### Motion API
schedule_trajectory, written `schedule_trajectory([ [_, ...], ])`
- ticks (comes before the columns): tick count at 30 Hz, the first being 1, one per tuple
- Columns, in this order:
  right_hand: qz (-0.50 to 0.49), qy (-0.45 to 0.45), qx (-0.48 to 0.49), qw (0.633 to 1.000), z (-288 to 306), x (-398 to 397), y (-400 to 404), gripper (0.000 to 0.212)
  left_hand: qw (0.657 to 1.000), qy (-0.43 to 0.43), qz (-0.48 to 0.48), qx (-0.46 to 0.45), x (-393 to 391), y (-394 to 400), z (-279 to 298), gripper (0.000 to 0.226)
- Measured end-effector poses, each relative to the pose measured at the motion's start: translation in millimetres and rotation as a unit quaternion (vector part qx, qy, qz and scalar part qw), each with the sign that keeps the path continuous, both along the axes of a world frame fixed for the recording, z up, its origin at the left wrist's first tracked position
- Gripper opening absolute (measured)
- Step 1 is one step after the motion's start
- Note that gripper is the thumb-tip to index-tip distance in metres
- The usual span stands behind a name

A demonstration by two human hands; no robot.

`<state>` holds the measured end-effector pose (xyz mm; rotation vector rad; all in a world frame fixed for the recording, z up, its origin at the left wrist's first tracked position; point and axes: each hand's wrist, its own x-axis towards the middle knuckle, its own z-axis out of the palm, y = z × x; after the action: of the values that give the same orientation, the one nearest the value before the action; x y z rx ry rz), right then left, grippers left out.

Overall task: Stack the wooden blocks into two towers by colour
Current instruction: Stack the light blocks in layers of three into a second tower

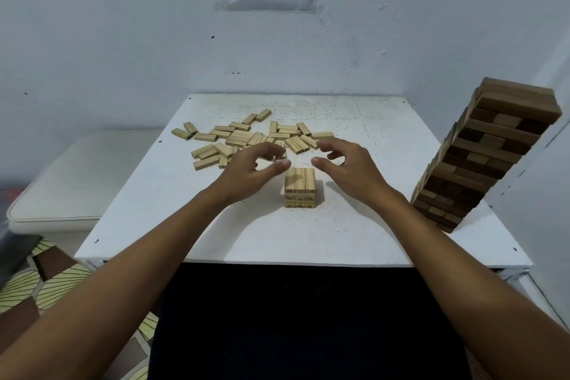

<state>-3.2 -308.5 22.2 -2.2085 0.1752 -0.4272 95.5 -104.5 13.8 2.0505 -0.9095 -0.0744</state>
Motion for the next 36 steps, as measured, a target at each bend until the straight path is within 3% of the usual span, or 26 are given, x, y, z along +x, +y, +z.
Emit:
schedule_trajectory([
  [6,-0.072,0.002,-0.038,0.997,-5,25,-8,0.032,0.999,-0.038,0.019,0.007,22,-10,-2,0.027],
  [15,-0.021,0.119,-0.251,0.96,-23,60,-20,0.049,0.969,-0.165,-0.031,0.182,63,-60,-6,0.034],
  [21,0.014,0.143,-0.327,0.934,-32,65,-21,0.052,0.924,-0.23,-0.054,0.301,69,-82,-8,0.038],
  [32,-0.001,0.129,-0.311,0.942,-28,34,-21,0.046,0.949,-0.166,-0.095,0.249,77,-66,-6,0.034],
  [36,-0.002,0.123,-0.314,0.941,-29,21,-19,0.045,0.938,-0.213,-0.117,0.248,74,-50,-6,0.035],
])
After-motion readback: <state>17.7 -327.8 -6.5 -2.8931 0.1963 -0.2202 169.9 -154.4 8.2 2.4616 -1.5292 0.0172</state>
